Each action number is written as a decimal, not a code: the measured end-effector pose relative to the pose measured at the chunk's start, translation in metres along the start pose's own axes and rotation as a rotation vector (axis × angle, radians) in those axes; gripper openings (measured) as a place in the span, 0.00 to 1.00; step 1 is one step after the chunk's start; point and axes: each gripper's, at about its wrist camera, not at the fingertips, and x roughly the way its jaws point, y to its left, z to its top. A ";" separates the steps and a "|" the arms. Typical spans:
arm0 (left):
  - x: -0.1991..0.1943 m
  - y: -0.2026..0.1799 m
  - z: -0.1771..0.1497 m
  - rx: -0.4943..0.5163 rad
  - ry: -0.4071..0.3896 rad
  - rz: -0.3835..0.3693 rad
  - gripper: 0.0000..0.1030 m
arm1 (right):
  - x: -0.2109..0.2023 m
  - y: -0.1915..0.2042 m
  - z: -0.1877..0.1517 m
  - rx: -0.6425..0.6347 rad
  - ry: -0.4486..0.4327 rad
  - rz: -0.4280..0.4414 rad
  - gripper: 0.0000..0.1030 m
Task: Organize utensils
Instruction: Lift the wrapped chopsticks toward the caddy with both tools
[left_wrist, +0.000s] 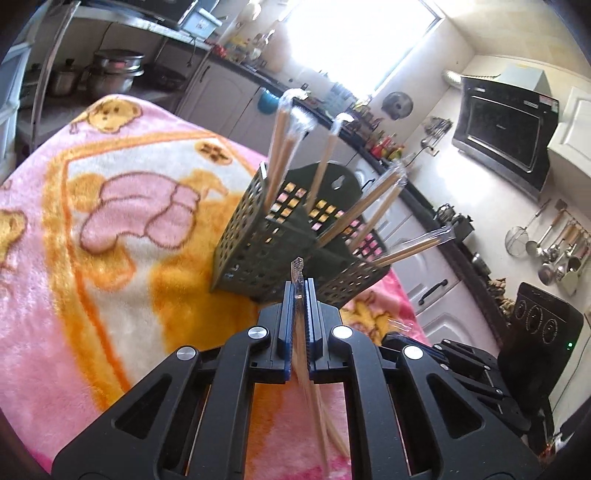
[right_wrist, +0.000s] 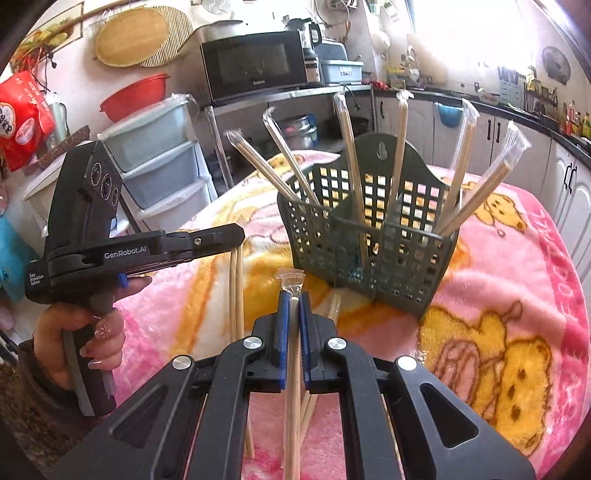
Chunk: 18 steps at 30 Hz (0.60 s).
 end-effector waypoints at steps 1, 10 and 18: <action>0.000 -0.004 -0.001 0.003 -0.004 -0.004 0.03 | -0.002 0.000 0.001 0.001 -0.006 0.001 0.06; -0.013 -0.029 0.003 0.045 -0.039 -0.053 0.02 | -0.022 -0.003 0.008 0.013 -0.069 -0.010 0.06; -0.017 -0.055 0.010 0.112 -0.056 -0.091 0.02 | -0.044 -0.008 0.017 0.025 -0.142 -0.027 0.06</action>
